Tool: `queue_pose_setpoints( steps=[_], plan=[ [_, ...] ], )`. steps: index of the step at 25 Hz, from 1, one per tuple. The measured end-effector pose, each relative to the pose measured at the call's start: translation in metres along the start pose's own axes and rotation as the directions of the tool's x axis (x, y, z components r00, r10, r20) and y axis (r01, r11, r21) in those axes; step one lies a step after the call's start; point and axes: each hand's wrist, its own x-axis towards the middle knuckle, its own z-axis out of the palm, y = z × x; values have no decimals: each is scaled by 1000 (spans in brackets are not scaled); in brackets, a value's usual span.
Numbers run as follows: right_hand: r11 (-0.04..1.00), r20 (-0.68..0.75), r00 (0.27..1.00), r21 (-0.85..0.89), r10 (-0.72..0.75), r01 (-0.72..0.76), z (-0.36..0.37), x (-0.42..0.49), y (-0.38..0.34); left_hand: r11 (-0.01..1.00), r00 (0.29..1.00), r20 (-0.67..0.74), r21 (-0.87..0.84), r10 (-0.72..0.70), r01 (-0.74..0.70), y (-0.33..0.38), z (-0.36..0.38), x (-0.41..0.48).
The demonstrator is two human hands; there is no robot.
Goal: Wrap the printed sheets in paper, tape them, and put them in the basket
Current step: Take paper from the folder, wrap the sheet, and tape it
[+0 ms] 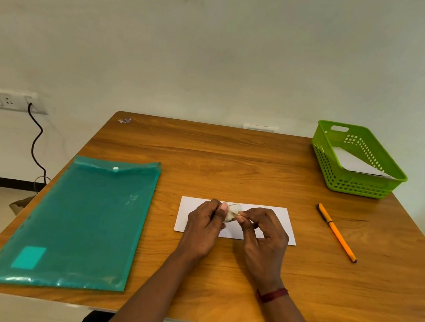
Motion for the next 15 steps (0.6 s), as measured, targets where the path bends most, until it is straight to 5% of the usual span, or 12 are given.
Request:
queue_pose_setpoints(
  steps=[7, 15],
  plan=[
    [999, -20, 999, 21, 31, -31, -3, 1, -3, 998, 998, -31, -9, -56, 56, 4, -2, 0],
    [927, -63, 933, 149, 355, -343, -4, 8, 1, 974, 983, -77, -169, -167, 152, 8, -2, 2]
  ],
)
